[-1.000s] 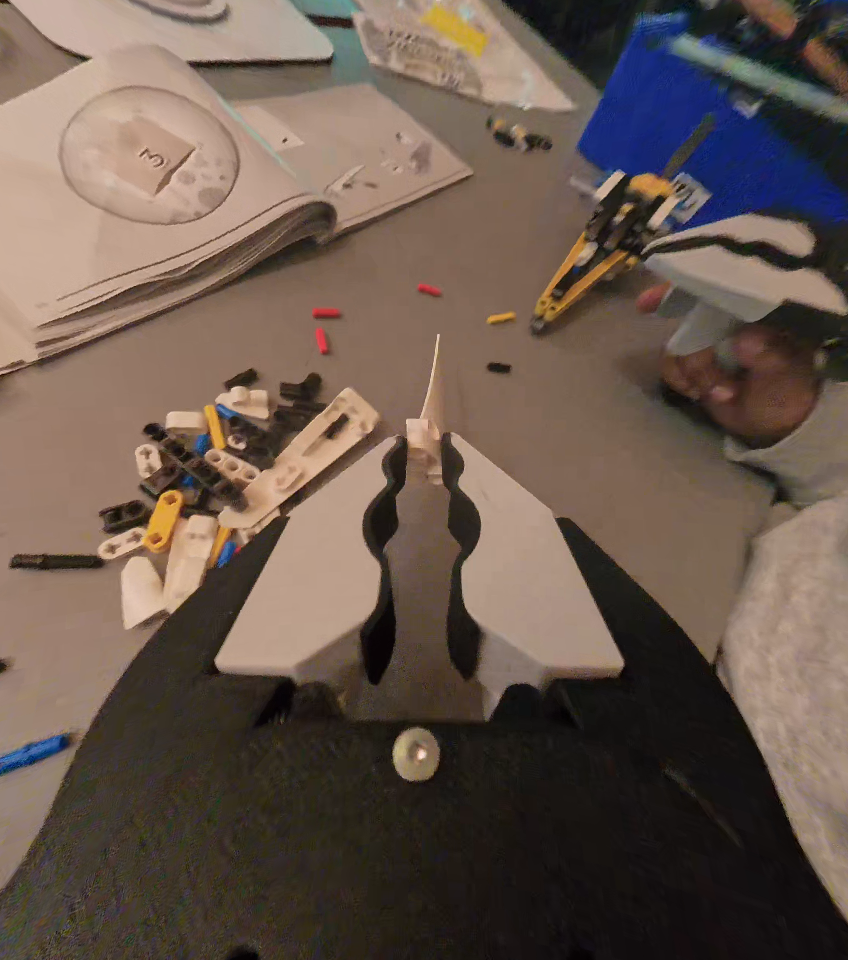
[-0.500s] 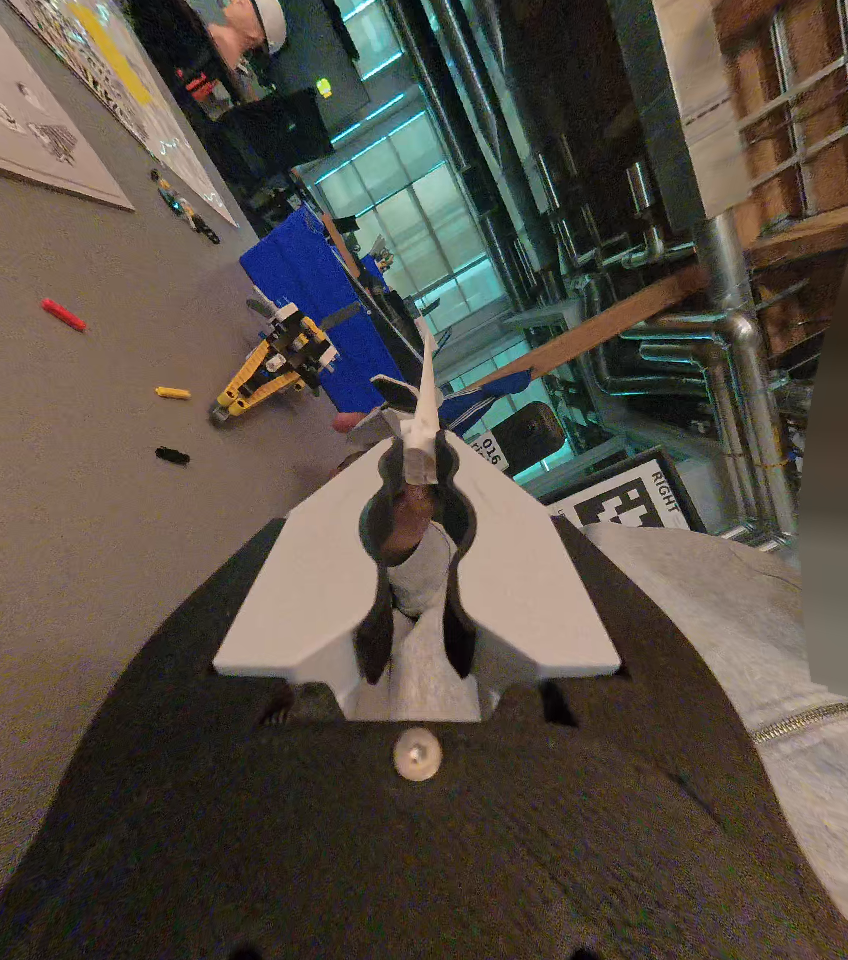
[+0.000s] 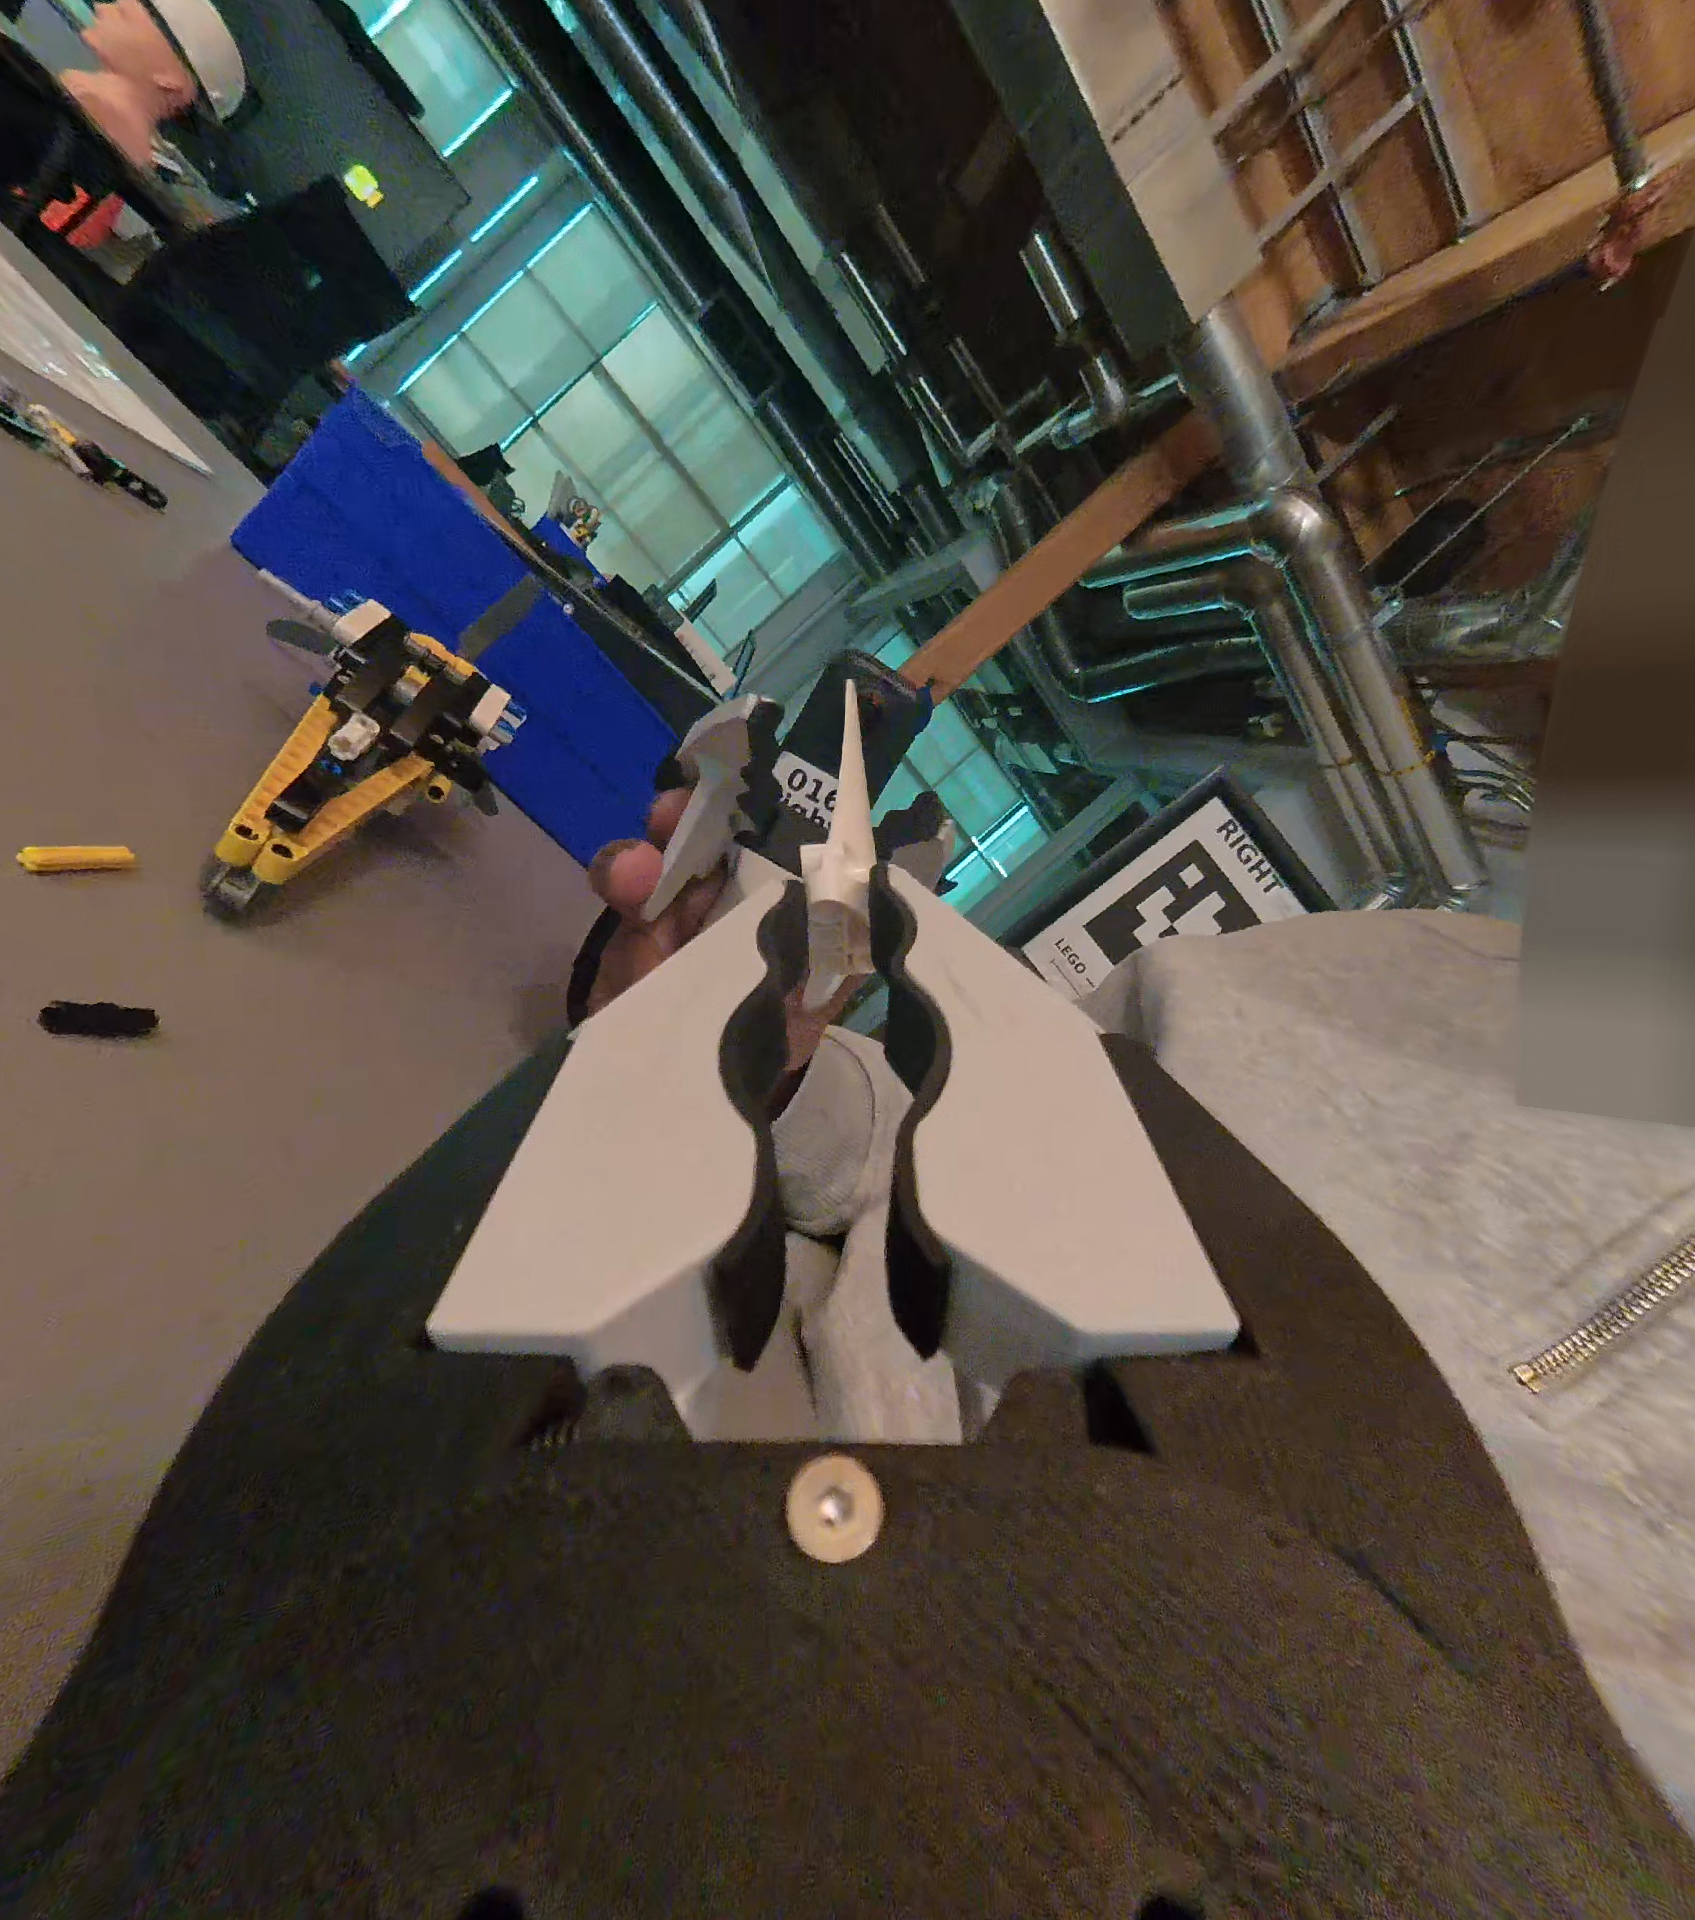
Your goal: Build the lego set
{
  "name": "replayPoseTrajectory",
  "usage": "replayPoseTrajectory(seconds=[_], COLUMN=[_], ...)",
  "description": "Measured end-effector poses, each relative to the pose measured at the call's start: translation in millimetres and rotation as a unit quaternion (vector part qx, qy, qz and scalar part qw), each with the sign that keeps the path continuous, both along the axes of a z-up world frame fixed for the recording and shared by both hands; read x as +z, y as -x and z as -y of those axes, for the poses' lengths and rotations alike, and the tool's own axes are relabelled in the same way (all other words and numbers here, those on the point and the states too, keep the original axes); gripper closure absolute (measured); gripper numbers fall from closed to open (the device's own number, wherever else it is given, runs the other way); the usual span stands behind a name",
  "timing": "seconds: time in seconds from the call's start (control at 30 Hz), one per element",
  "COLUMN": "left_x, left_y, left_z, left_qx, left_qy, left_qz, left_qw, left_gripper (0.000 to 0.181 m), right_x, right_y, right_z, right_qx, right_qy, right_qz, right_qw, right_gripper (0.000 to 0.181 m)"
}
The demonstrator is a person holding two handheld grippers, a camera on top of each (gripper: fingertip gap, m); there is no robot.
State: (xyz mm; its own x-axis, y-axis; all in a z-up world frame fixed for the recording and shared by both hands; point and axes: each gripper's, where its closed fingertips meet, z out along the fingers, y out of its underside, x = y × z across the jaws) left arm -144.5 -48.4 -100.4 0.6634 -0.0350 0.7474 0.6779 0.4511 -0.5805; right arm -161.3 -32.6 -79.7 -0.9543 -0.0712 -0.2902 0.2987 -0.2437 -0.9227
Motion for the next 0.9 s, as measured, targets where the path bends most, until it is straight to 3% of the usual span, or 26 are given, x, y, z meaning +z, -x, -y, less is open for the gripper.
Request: replayPoseTrajectory(seconds=[0.17,0.3,0.53,0.6,0.7,0.9], left_x=[-3.4,-10.5,-13.9,-13.7,-13.6,-18.7], left_y=[-2.5,-5.9,-7.8,-8.5,-14.0,-23.2], left_z=[-9.4,-19.8,-24.7,-25.7,-30.5,-41.8], left_qx=[0.015,0.002,0.008,0.01,-0.009,-0.042], left_qy=[0.045,0.077,0.101,0.105,0.102,0.124], left_qz=[-0.032,-0.035,-0.047,-0.053,-0.054,-0.061], left_qw=[0.998,0.996,0.994,0.993,0.993,0.99], left_gripper=[0.172,0.171,0.171,0.154,0.149,0.181], right_x=[-2.2,-2.3,-0.2,-1.1,-7.4,-9.8], right_y=[-4.3,1.1,-2.5,-5.7,-14.3,-21.6], right_z=[3.5,0.7,-0.2,0.4,5.9,8.2], right_qx=[0.008,-0.009,0.025,0.046,0.081,0.114], right_qy=[-0.006,-0.006,0.004,0.004,-0.015,-0.023], right_qz=[-0.009,-0.018,0.007,0.02,0.032,0.047], right_qw=[1.0,1.0,1.0,0.999,0.996,0.992], right_gripper=[0.153,0.177,0.181,0.181,0.181,0.181])
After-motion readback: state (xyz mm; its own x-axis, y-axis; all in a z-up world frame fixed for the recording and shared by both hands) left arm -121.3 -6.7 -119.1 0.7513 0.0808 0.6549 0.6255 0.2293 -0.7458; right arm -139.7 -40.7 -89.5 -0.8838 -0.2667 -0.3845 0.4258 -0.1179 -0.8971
